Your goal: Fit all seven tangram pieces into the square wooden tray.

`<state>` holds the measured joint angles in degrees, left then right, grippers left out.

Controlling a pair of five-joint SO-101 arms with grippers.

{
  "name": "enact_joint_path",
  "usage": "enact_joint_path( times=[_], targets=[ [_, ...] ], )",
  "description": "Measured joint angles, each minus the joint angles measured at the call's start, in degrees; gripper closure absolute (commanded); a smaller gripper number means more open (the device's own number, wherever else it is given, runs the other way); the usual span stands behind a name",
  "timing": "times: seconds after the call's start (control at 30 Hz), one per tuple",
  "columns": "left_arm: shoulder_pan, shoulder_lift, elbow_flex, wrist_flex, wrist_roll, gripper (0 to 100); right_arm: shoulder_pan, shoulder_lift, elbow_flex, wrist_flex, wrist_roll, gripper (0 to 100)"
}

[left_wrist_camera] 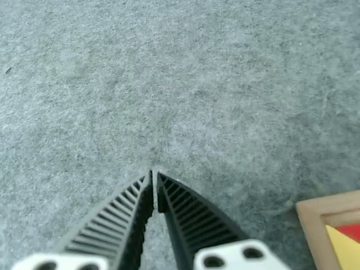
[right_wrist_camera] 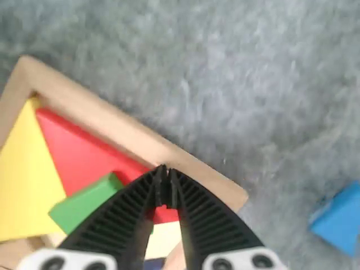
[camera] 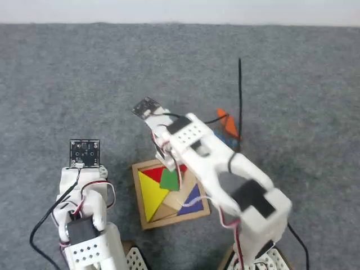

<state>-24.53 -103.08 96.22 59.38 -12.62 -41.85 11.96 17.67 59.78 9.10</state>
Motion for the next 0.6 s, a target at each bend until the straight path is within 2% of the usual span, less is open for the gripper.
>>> enact_joint_path(
  times=[0.3, 0.6],
  targets=[
    [0.0, 0.0, 0.0, 0.0, 0.0, 99, -1.0, -20.0, 19.3, -3.6, 0.1, 99.1],
    [0.0, 0.0, 0.1, 0.0, 0.0, 99, -1.5, -25.7, 21.5, -7.9, 0.1, 99.1]
  ],
)
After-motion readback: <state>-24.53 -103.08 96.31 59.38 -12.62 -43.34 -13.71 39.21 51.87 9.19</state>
